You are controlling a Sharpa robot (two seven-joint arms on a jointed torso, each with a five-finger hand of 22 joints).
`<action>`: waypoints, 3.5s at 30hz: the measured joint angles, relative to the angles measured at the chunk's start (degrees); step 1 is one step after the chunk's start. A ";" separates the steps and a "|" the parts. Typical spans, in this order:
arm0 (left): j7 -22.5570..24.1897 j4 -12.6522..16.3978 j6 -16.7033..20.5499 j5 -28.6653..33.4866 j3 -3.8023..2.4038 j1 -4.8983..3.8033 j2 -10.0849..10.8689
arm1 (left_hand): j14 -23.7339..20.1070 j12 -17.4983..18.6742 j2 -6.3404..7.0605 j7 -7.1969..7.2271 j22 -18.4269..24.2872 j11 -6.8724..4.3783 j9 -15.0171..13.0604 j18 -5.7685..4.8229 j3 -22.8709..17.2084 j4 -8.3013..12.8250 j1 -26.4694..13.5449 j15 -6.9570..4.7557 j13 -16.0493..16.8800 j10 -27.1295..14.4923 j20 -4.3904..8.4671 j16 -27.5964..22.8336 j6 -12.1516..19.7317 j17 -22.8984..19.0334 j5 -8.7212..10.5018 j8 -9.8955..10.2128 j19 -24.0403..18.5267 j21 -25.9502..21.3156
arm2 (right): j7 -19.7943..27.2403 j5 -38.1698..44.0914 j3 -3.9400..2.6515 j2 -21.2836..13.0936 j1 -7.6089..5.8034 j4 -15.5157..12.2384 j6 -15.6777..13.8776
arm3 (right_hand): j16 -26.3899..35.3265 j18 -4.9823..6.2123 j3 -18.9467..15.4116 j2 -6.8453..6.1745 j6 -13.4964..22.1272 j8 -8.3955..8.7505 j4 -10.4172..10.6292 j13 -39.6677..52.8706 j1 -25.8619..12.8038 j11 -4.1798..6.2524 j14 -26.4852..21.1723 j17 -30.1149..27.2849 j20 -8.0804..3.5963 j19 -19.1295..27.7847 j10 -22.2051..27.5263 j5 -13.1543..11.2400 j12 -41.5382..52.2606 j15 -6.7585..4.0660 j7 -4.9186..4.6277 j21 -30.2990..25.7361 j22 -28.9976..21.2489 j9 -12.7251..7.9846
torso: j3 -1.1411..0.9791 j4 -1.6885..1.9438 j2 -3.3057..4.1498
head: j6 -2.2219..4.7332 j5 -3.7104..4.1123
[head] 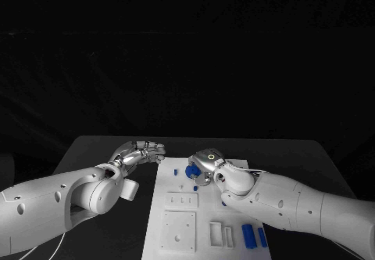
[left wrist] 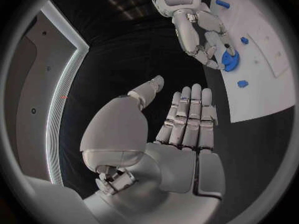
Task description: Assemble the parts on the task board
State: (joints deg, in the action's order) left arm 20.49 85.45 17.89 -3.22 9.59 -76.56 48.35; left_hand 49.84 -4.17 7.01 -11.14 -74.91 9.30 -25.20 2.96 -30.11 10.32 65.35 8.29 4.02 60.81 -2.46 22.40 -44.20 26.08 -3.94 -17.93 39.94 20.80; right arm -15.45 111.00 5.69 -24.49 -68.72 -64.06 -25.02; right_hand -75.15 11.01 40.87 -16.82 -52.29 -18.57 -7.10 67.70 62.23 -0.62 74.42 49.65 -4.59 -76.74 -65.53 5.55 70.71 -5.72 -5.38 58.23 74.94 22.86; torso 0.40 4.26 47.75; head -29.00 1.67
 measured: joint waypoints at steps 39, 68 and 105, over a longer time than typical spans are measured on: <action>-0.04 -0.17 -0.01 0.00 0.00 0.00 0.00 | 0.12 0.00 -0.22 0.00 -0.03 0.00 0.04 0.43 -0.15 0.15 -0.22 0.11 0.00 0.00 0.00 0.00 0.00 0.04 0.00 0.23 0.00 0.00 | 1.82 -4.34 0.14 -0.56 0.38 0.77 -0.54 | 1.07 -1.31 -0.54 -0.22 1.93 1.99 1.53 -0.90 -0.97 -0.61 0.06 0.83 -0.35 0.48 1.43 3.73 -1.11 0.76 -1.93 -0.57 -0.02 -0.73 | 0.02 0.05 0.01 | 0.29 -0.04; -0.15 -0.54 -0.02 0.00 0.00 0.00 -0.26 | 0.21 0.00 -0.22 0.00 -0.01 0.00 0.08 0.02 -0.15 0.15 -0.22 0.20 0.00 0.00 0.00 0.00 0.00 0.03 0.00 0.23 0.00 0.00 | 4.31 -10.78 -0.28 -0.35 -0.11 1.59 3.44 | 1.19 -1.58 11.41 9.27 6.21 2.99 -5.41 -0.14 -6.29 -0.56 0.06 2.48 -0.32 0.47 2.05 31.31 -1.02 0.76 -2.22 0.11 -0.03 -0.74 | 0.05 0.07 0.00 | 0.06 -0.04; -0.16 -0.47 -0.03 0.00 0.00 0.00 0.44 | 0.21 0.00 -0.22 0.00 -0.01 0.00 0.07 0.41 -0.31 0.30 -0.22 0.20 0.00 0.00 0.00 0.00 0.00 0.06 0.00 0.23 0.00 0.00 | 3.88 -11.69 -0.21 -5.79 0.36 -4.66 5.15 | 1.16 -1.57 14.08 10.35 5.99 2.27 -7.12 0.22 -6.87 -0.60 0.06 2.89 -0.22 0.39 1.62 32.40 -0.63 0.76 -2.38 0.33 0.01 -0.37 | -0.02 -0.05 -0.01 | 0.01 -0.14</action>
State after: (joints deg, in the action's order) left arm 20.33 84.98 17.86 -3.22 9.59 -76.56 48.79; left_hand 50.05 -4.17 6.79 -11.14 -74.92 9.30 -25.13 3.37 -30.42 10.62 65.14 8.49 4.02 60.81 -2.47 22.40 -44.20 26.14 -3.94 -17.70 39.94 20.80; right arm -11.57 99.31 5.47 -30.28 -68.36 -68.72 -19.87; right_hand -73.99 9.44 54.96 -6.47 -46.30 -16.29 -14.23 67.92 55.36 -1.22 74.48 52.55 -4.80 -76.34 -63.90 37.95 70.07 -4.96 -7.75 58.56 74.95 22.49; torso 0.37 4.21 47.75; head -28.99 1.53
